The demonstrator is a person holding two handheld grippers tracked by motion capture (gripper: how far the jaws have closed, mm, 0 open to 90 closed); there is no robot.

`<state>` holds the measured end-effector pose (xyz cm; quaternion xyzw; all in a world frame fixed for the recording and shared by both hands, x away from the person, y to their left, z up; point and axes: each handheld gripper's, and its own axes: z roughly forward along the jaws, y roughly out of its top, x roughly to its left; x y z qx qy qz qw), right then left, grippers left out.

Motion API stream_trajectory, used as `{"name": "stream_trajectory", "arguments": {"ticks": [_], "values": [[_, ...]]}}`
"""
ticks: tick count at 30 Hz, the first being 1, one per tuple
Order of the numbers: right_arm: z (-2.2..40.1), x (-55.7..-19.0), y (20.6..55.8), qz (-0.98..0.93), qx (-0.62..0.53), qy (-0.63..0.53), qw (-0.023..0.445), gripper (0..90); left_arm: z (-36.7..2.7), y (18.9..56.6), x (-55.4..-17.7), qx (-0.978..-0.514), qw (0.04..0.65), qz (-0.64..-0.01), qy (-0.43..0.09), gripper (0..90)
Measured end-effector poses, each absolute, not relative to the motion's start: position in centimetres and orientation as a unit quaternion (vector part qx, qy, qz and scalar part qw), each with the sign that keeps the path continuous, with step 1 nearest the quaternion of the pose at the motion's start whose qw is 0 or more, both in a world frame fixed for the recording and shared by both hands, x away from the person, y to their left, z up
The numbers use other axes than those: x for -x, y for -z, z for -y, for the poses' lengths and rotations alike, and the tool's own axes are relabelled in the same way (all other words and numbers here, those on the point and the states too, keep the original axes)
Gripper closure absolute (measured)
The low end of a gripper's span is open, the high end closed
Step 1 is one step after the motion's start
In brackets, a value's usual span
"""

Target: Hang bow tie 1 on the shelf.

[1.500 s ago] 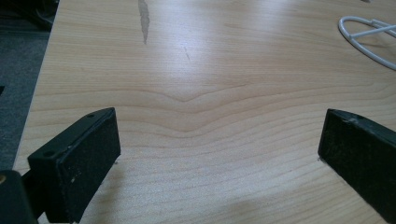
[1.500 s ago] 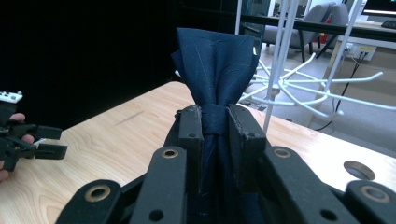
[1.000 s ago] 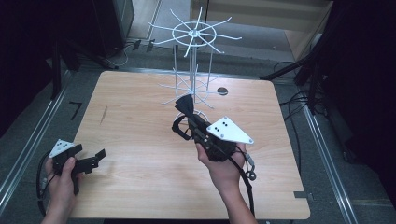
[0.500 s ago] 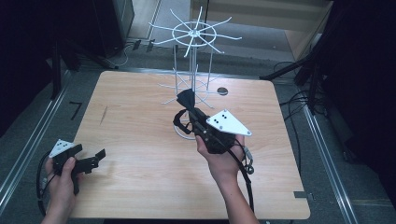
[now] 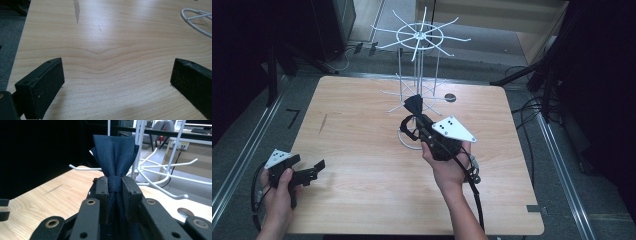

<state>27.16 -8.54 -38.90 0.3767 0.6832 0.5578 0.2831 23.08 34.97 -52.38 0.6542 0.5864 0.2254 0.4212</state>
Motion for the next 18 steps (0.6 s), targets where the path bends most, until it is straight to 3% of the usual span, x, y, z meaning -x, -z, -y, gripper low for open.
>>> {"name": "stream_trajectory", "arguments": {"ticks": [18], "values": [[8.7,-27.2,41.5,-0.680,-0.386,-0.555,0.284,76.5,-35.0,52.4,-23.1,-0.655,0.421,-0.586,-0.225,0.0]]}}
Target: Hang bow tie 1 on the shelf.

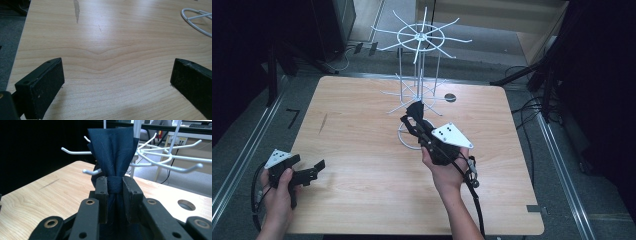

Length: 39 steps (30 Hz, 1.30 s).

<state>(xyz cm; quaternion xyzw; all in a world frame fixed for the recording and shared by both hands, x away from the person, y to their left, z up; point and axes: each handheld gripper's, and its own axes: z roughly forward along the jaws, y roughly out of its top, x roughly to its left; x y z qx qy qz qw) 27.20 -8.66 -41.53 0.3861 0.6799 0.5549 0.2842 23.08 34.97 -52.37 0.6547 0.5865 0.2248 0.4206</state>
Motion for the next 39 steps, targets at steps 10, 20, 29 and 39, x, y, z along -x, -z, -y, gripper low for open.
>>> {"name": "stream_trajectory", "arguments": {"ticks": [10,20,29,39], "values": [[8.9,-27.2,42.7,-0.682,-0.388,-0.554,0.280,75.6,-35.0,52.4,-23.1,-0.655,0.420,-0.587,-0.224,0.0],[8.9,-27.4,43.6,-0.684,-0.396,-0.552,0.265,66.9,-35.0,52.4,-23.1,-0.655,0.420,-0.586,-0.224,0.0],[9.1,-27.5,43.8,-0.689,-0.403,-0.542,0.263,55.3,-35.0,52.4,-23.1,-0.656,0.419,-0.586,-0.224,0.0],[9.8,-27.0,43.9,-0.697,-0.393,-0.541,0.260,41.8,-35.0,52.4,-23.1,-0.656,0.420,-0.586,-0.223,0.0]]}}
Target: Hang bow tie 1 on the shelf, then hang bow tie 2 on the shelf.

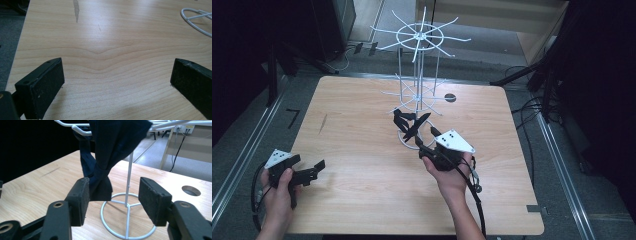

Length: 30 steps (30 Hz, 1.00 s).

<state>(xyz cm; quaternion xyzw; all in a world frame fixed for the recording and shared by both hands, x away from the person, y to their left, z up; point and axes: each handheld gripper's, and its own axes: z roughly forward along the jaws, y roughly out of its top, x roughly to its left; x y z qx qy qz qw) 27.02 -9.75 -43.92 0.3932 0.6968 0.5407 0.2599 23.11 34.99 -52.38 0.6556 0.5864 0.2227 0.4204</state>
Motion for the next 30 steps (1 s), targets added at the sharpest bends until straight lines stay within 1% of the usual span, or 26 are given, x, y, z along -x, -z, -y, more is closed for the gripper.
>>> {"name": "stream_trajectory", "arguments": {"ticks": [6,11,28,30], "values": [[10.7,-26.5,44.5,-0.705,-0.395,-0.529,0.259,38.9,-35.1,52.4,-23.1,-0.655,0.421,-0.586,-0.222,0.0],[11.6,-26.2,45.1,-0.709,-0.400,-0.521,0.258,38.8,-35.0,52.4,-23.1,-0.654,0.422,-0.587,-0.223,0.0],[17.5,-25.1,47.4,-0.699,-0.448,-0.495,0.257,39.1,-35.0,52.4,-23.1,-0.655,0.421,-0.586,-0.223,0.0],[17.7,-25.1,47.6,-0.698,-0.451,-0.494,0.257,39.2,-35.0,52.4,-23.1,-0.655,0.420,-0.587,-0.223,0.0]]}}
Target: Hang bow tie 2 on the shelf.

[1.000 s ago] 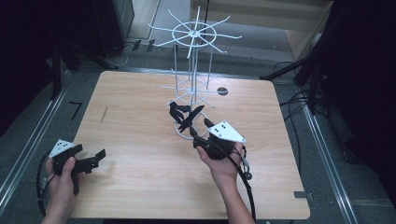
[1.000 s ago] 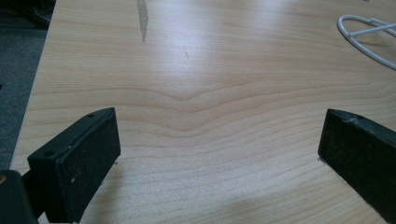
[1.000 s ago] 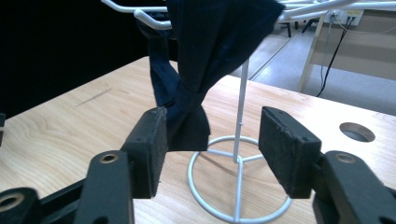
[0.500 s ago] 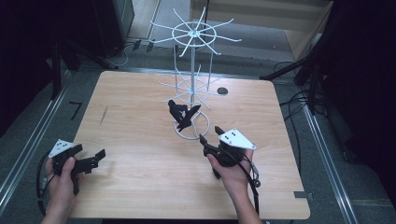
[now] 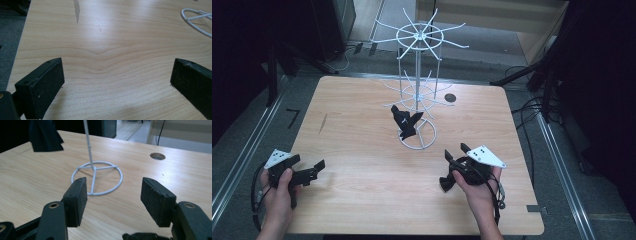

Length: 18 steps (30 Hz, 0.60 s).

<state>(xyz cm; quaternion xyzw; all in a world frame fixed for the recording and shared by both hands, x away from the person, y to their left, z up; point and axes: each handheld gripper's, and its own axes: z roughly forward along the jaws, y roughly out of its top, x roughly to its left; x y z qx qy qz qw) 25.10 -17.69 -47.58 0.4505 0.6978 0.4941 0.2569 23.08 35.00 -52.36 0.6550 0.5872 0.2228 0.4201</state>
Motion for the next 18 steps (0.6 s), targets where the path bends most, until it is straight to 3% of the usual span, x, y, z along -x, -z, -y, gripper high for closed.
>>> {"name": "stream_trajectory", "arguments": {"ticks": [18], "values": [[22.1,-25.8,50.8,-0.670,-0.538,-0.447,0.248,40.7,-35.0,52.4,-23.1,-0.656,0.419,-0.586,-0.225,0.0]]}}
